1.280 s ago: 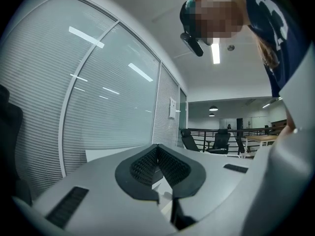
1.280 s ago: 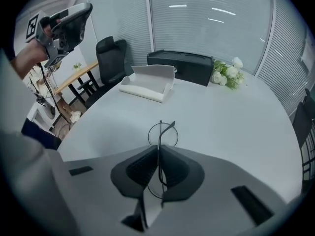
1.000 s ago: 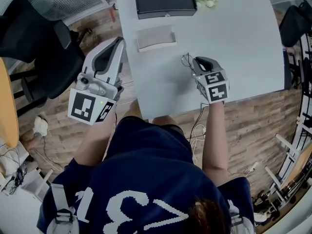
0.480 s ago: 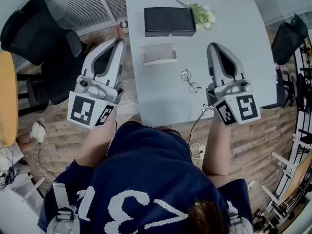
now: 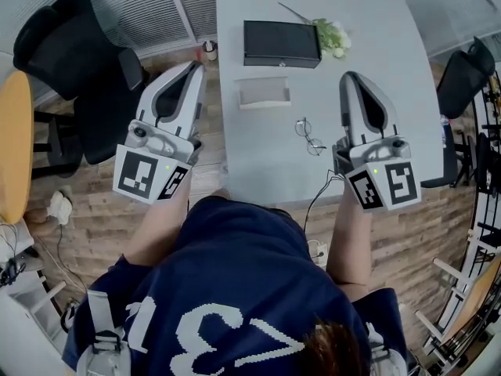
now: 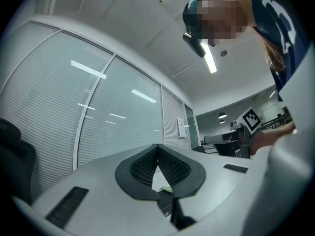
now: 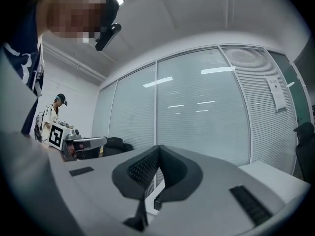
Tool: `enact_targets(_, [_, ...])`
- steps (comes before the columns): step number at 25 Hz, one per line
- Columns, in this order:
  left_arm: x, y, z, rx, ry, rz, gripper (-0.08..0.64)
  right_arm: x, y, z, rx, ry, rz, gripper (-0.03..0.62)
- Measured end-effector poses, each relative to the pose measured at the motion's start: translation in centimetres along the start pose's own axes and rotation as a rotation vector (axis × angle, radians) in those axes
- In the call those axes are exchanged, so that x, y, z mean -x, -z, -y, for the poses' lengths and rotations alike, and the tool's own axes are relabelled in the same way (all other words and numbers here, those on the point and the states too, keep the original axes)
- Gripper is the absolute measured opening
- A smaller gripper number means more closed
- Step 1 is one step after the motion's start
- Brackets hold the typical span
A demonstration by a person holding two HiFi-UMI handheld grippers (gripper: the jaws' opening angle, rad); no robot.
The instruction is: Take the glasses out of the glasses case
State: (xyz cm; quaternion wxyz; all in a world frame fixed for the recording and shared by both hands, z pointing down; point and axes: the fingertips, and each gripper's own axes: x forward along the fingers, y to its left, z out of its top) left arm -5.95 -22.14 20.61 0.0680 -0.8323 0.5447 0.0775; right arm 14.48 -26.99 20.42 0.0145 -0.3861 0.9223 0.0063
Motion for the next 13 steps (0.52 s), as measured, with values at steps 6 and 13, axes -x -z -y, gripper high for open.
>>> enact_targets(6, [0.10, -0.22, 0.21, -0.003, -0.006, 0.004, 0.014, 0.25, -0.74, -0.07, 0.012, 0.013, 0.018, 0.024])
enact_targets(13, [-0.53, 0.22, 0.18, 0.014, 0.009, 0.002, 0.014, -0.17, -0.84, 0.42, 0.014, 0.018, 0.022, 0.025])
